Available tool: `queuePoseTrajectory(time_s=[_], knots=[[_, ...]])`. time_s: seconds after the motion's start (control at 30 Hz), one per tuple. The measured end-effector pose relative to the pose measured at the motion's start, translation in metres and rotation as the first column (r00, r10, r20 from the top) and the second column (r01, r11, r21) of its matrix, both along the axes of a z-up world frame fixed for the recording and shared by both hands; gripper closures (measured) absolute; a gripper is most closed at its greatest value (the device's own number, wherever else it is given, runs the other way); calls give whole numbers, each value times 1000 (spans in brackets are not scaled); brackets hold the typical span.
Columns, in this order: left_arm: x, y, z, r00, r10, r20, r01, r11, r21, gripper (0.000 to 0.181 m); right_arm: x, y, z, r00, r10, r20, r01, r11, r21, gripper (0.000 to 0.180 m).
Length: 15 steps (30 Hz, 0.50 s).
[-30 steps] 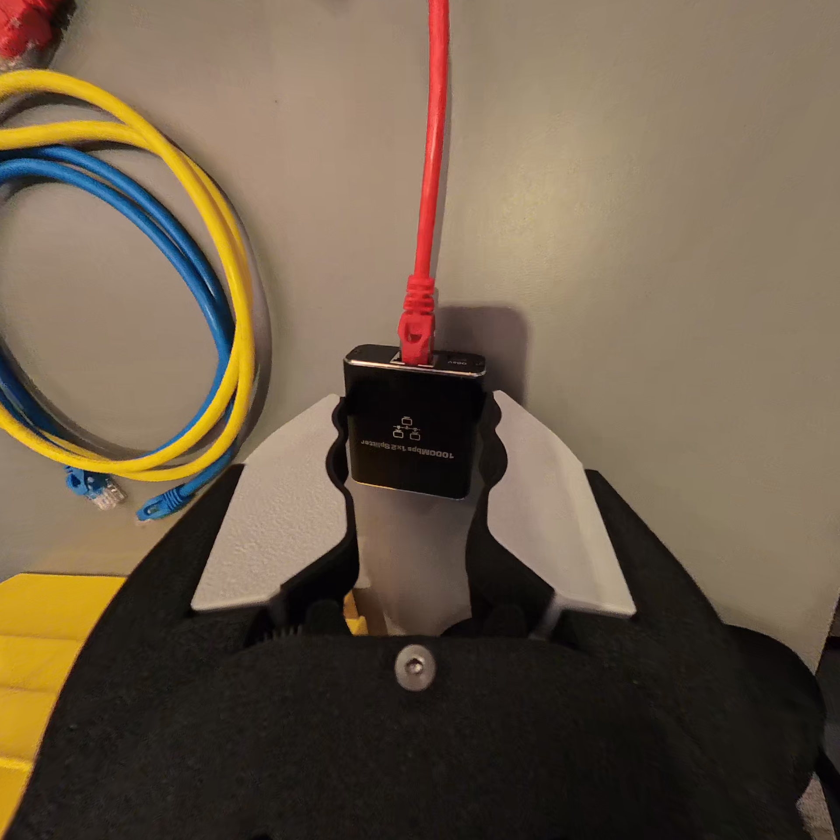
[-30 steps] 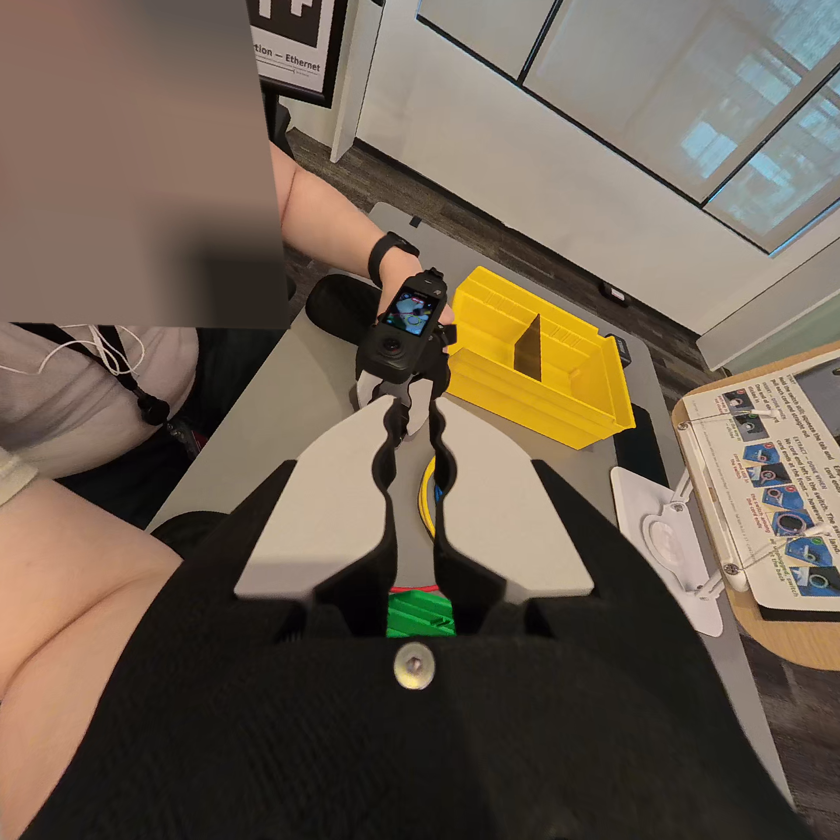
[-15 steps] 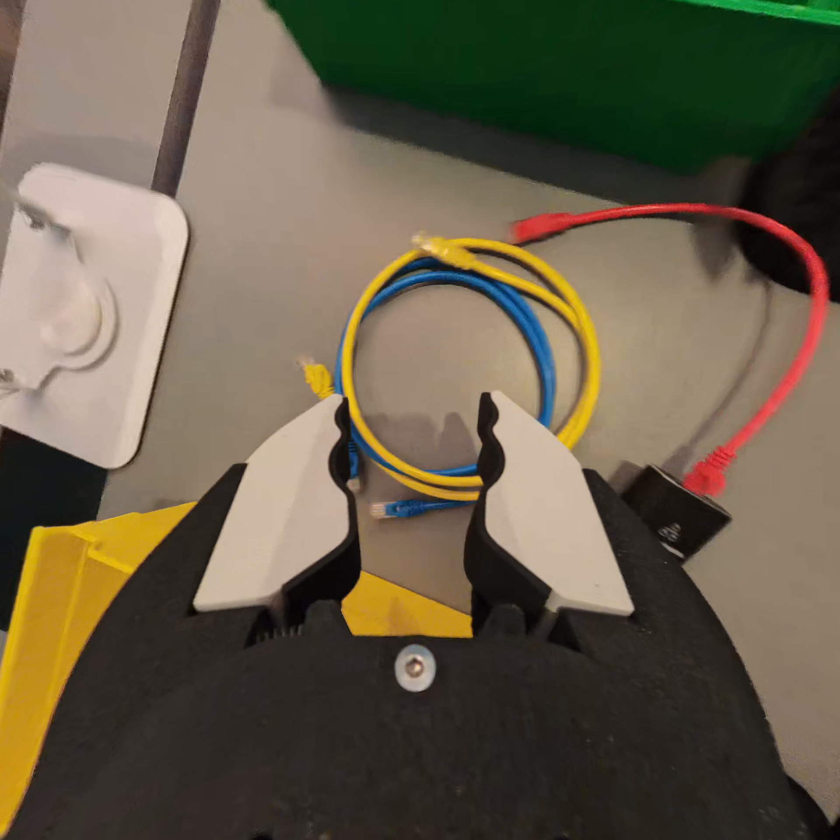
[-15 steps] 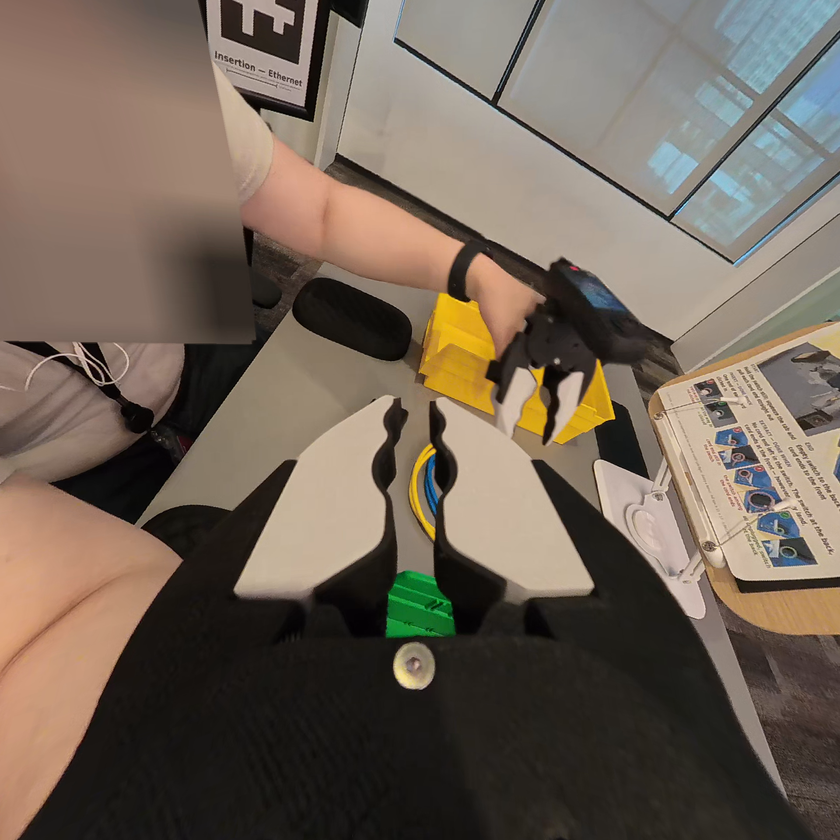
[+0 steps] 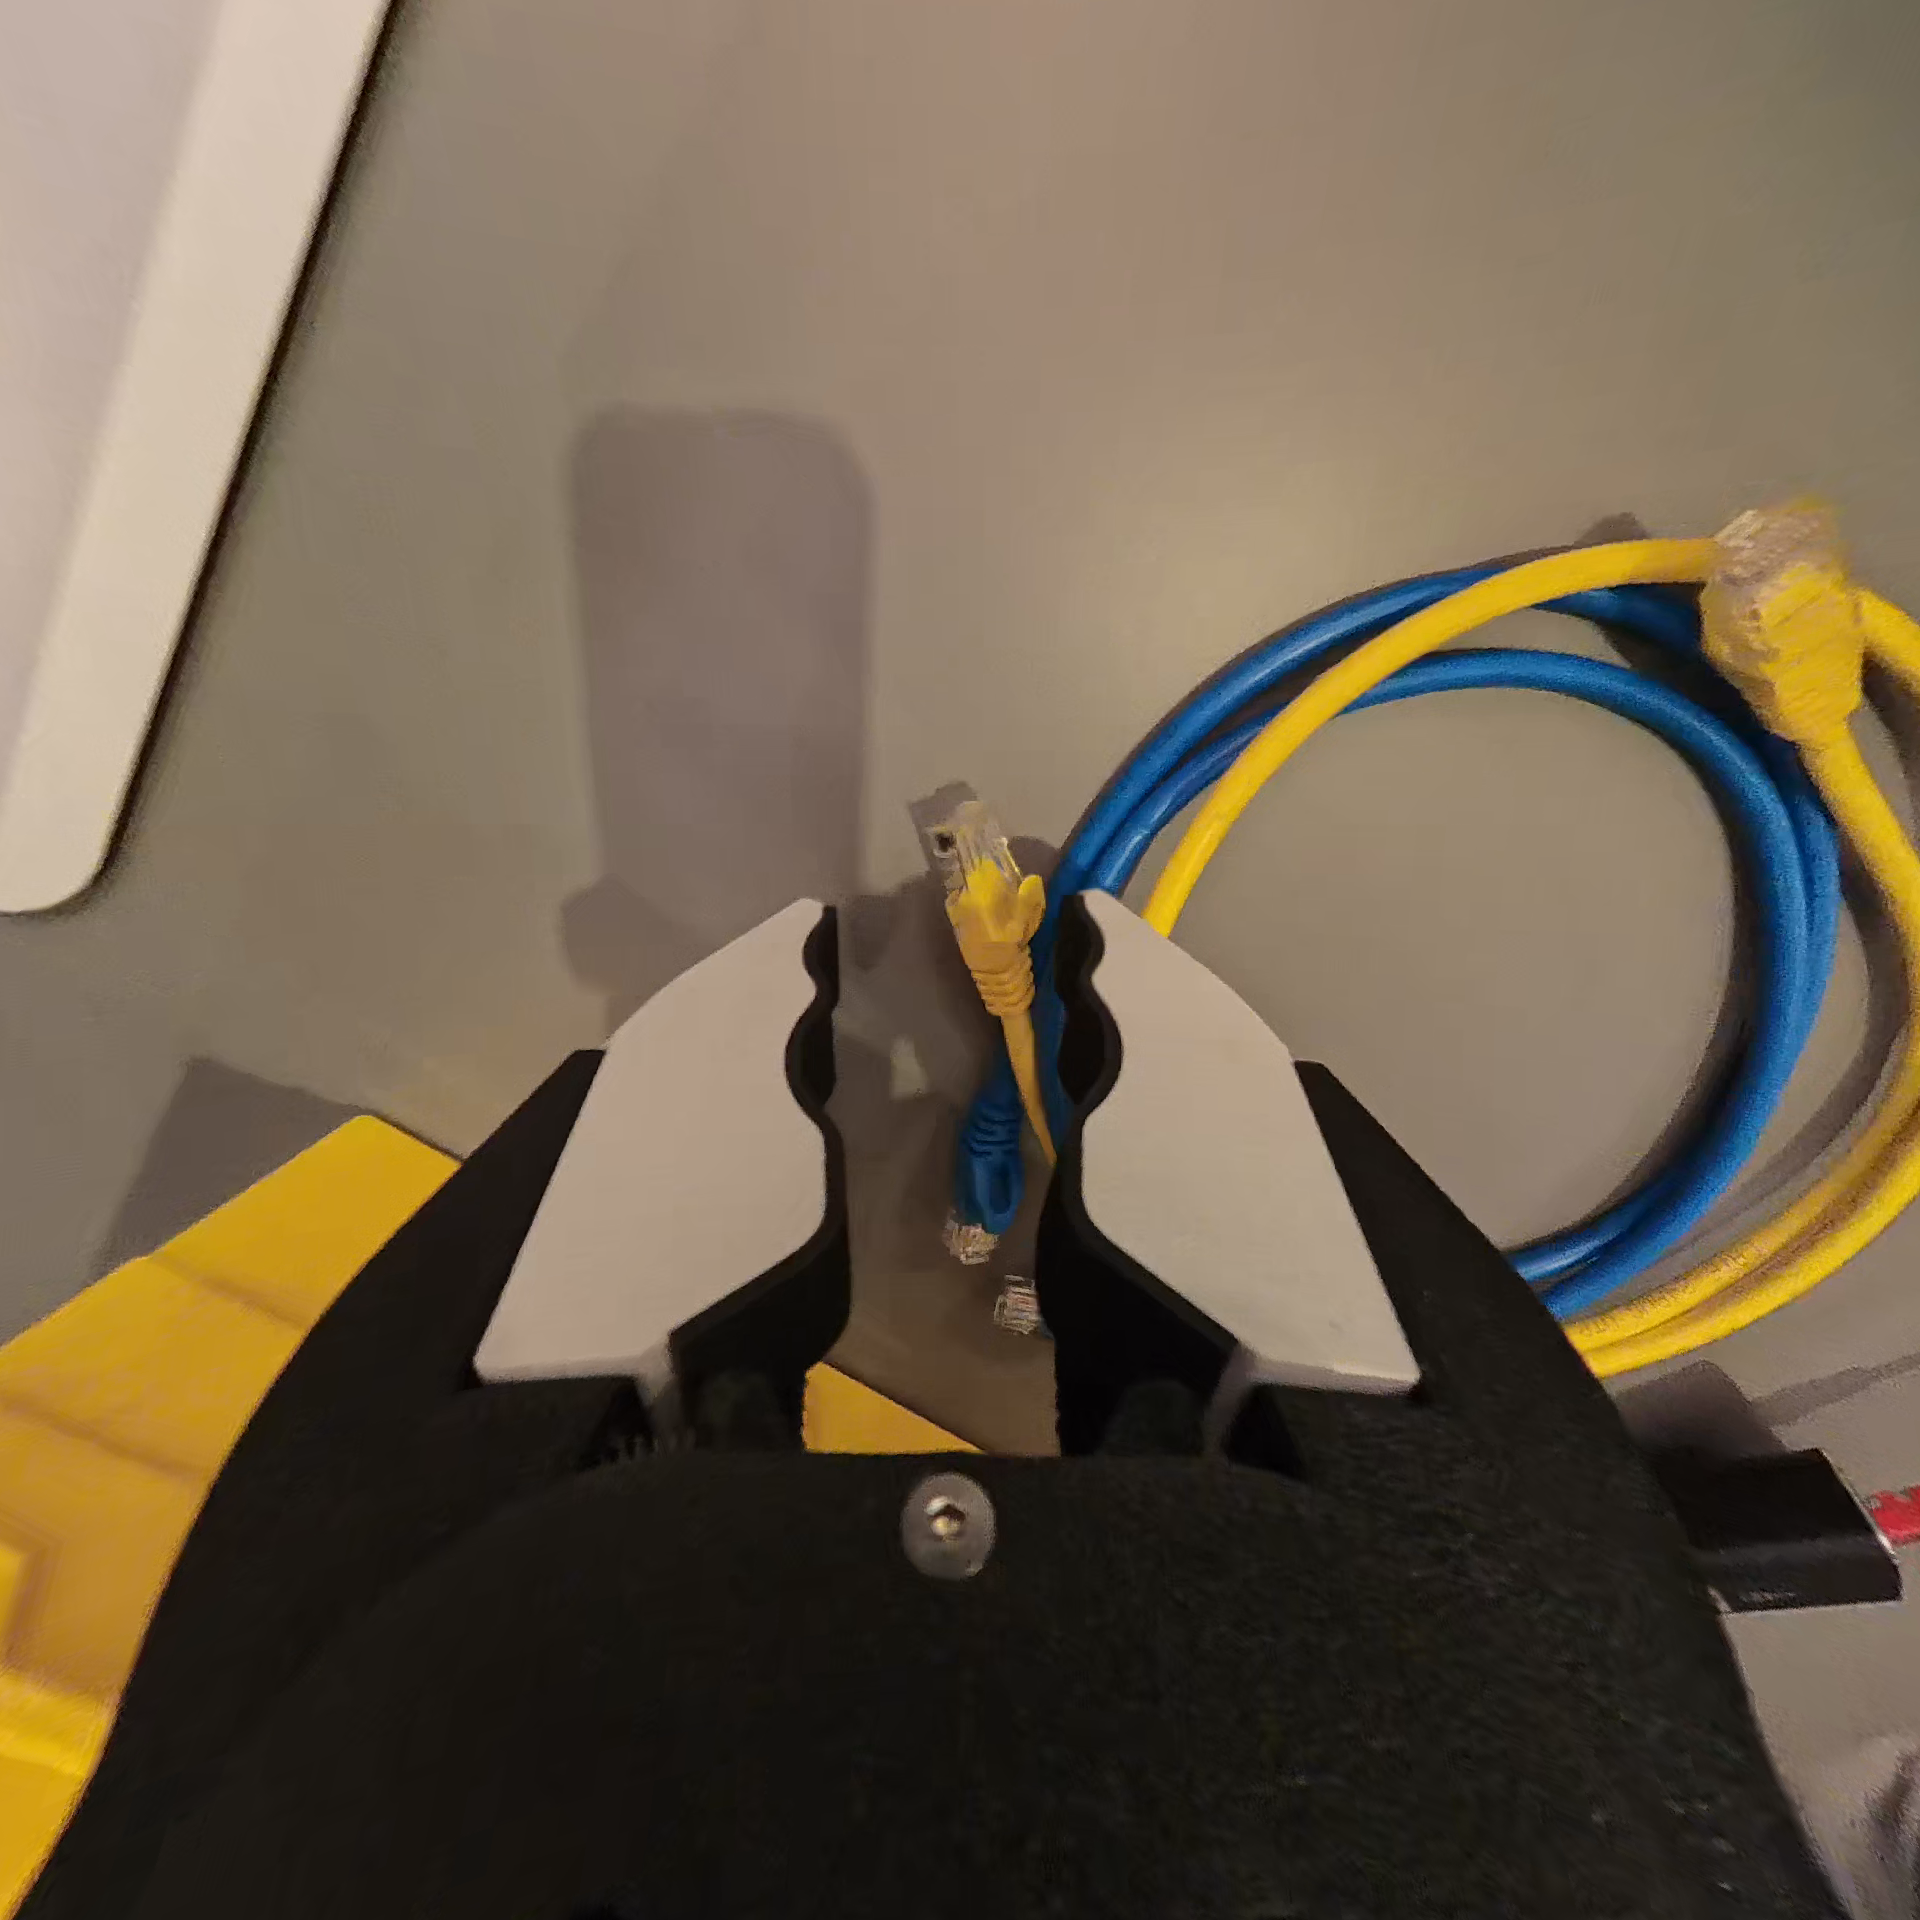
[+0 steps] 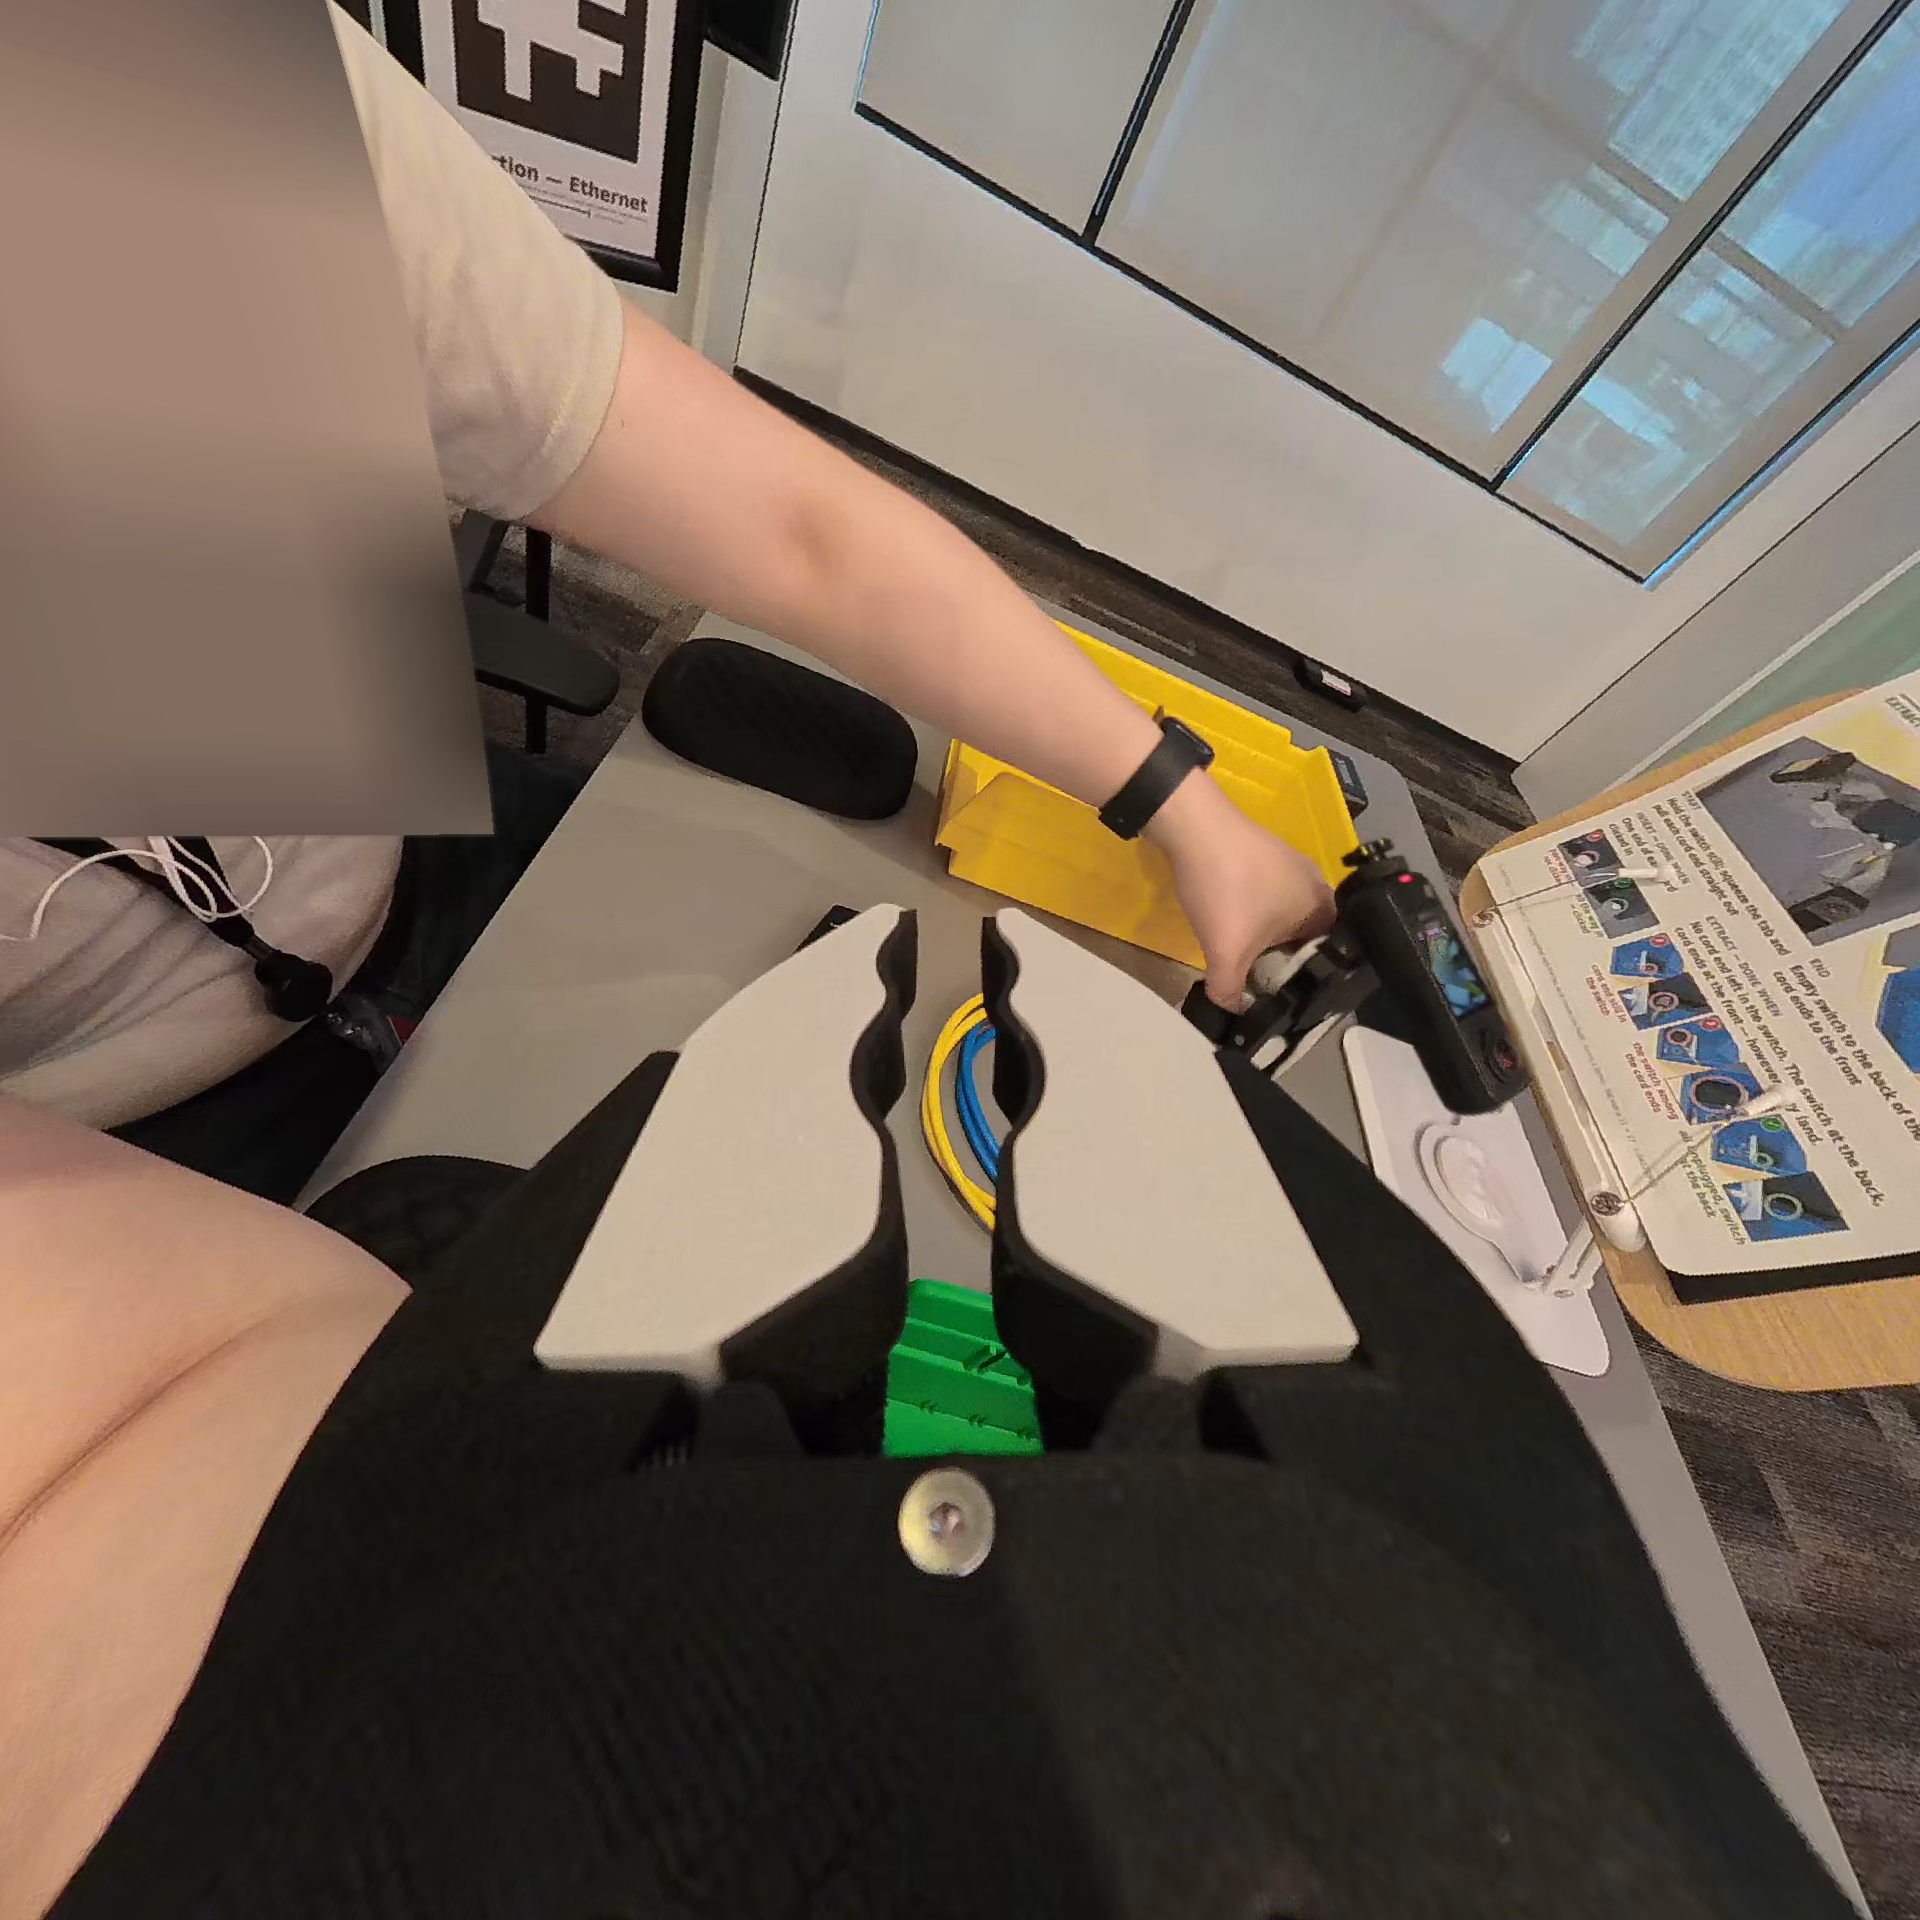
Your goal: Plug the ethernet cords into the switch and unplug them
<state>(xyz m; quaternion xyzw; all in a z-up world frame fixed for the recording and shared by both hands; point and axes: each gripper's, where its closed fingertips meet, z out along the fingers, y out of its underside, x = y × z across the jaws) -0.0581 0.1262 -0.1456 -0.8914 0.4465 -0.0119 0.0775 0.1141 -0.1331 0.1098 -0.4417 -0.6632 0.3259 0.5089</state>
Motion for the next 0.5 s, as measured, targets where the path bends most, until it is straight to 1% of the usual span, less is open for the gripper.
queuePoseTrajectory(time_s=[0.03,0.07,0.1,0.17,0.23,0.3,0.37,0.43,0.5], knots=[[0,-1,-3,1000,9,-1,-9,1000,-21,143,0,0,0,1000,1,1,-1,1000,0,167],[0,-3,-6,1000,13,3,-13,999,-46,149,-1,1,-1,1000,0,4,0,1000,0,167],[5,-9,-6,999,7,39,-3,996,-91,164,-2,2,-1,1000,0,9,0,1000,0,167],[1,-13,-6,1000,-21,15,22,995,-102,164,-5,3,-2,1000,1,17,-1,1000,-2,167],[-2,-14,3,999,-43,11,44,997,-64,163,-11,8,-2,1000,-8,22,8,1000,-12,167],[4,-13,29,996,-37,86,38,999,-11,163,-21,19,3,999,-39,9,40,999,-11,168],[11,-15,67,984,-34,178,23,998,61,163,-36,36,10,996,-89,-18,88,996,-28,167],[13,-15,112,970,-49,237,5,983,185,163,-54,58,18,986,-155,-57,152,987,-56,165],[12,-19,157,958,-65,280,-23,953,302,163,-71,87,26,960,-260,-107,247,961,-120,164]])
